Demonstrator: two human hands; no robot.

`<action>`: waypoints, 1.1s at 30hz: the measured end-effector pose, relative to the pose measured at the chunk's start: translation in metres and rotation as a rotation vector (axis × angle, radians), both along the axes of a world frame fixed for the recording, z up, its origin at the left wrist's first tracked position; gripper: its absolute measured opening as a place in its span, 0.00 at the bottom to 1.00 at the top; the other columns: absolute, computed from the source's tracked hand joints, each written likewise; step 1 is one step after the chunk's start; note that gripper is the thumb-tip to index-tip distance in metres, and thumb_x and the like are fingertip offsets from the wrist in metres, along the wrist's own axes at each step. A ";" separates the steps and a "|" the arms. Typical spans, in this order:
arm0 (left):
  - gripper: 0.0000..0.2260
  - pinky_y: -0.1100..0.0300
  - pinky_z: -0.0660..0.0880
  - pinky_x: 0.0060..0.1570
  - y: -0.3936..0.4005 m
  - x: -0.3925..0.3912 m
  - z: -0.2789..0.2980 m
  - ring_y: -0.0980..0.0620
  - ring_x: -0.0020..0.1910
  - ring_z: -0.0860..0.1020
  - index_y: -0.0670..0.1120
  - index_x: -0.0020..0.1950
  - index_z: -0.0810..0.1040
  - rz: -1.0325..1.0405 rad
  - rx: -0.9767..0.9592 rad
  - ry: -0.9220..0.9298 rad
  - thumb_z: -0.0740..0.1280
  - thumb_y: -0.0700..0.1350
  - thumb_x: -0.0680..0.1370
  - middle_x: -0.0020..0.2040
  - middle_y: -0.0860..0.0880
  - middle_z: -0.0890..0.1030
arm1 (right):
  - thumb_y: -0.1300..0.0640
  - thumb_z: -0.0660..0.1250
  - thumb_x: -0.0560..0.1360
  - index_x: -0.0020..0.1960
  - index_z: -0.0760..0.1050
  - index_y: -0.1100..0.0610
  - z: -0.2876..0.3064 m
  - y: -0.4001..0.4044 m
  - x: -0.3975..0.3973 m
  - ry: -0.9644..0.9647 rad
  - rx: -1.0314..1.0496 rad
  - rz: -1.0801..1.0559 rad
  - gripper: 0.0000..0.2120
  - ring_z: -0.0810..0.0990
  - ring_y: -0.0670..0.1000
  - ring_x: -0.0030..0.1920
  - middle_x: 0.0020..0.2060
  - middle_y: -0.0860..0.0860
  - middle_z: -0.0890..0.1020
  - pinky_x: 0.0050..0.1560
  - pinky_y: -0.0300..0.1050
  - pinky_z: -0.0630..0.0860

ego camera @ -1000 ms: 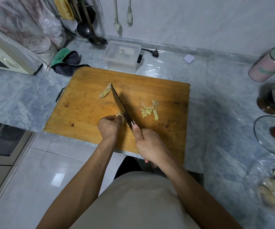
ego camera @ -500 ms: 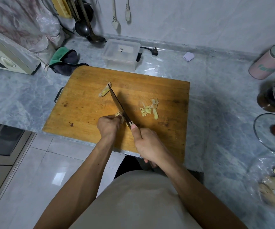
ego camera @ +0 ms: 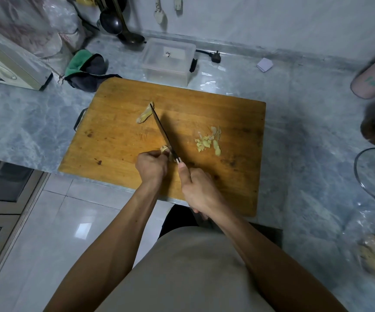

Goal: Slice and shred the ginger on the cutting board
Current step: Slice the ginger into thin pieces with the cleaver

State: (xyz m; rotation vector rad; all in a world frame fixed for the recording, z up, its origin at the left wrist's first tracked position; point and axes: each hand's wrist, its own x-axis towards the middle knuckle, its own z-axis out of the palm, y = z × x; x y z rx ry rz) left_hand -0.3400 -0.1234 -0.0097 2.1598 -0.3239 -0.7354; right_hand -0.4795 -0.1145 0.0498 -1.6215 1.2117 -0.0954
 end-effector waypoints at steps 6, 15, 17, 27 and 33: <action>0.07 0.51 0.81 0.53 -0.001 0.005 -0.002 0.46 0.45 0.84 0.40 0.48 0.86 0.018 -0.006 0.075 0.70 0.39 0.74 0.44 0.42 0.86 | 0.41 0.46 0.85 0.43 0.74 0.59 -0.016 0.000 0.005 0.004 -0.005 -0.026 0.29 0.75 0.51 0.31 0.33 0.53 0.75 0.33 0.44 0.70; 0.06 0.49 0.81 0.53 0.003 0.006 -0.006 0.45 0.43 0.85 0.47 0.38 0.85 0.047 -0.032 0.156 0.71 0.40 0.74 0.39 0.46 0.85 | 0.40 0.47 0.85 0.34 0.69 0.55 -0.014 -0.005 -0.005 -0.008 0.007 -0.119 0.29 0.75 0.52 0.26 0.27 0.52 0.74 0.29 0.51 0.77; 0.09 0.49 0.81 0.52 0.003 0.007 -0.006 0.44 0.42 0.85 0.48 0.35 0.83 0.071 -0.041 0.184 0.71 0.39 0.74 0.37 0.46 0.85 | 0.39 0.48 0.85 0.35 0.69 0.55 -0.012 -0.006 -0.009 -0.012 0.025 -0.143 0.28 0.73 0.50 0.22 0.26 0.52 0.73 0.23 0.42 0.70; 0.04 0.51 0.81 0.52 0.003 0.004 -0.007 0.47 0.43 0.84 0.46 0.40 0.85 0.029 -0.036 0.089 0.74 0.44 0.74 0.40 0.47 0.85 | 0.39 0.46 0.85 0.37 0.69 0.56 0.006 0.006 -0.010 -0.015 0.002 -0.065 0.28 0.74 0.47 0.18 0.24 0.52 0.74 0.24 0.40 0.72; 0.08 0.52 0.80 0.53 0.003 0.004 -0.011 0.46 0.44 0.84 0.44 0.45 0.86 0.035 -0.036 0.101 0.75 0.48 0.73 0.41 0.45 0.86 | 0.39 0.46 0.85 0.35 0.69 0.56 0.011 0.010 -0.010 -0.020 0.016 -0.063 0.30 0.73 0.48 0.18 0.22 0.52 0.74 0.26 0.41 0.71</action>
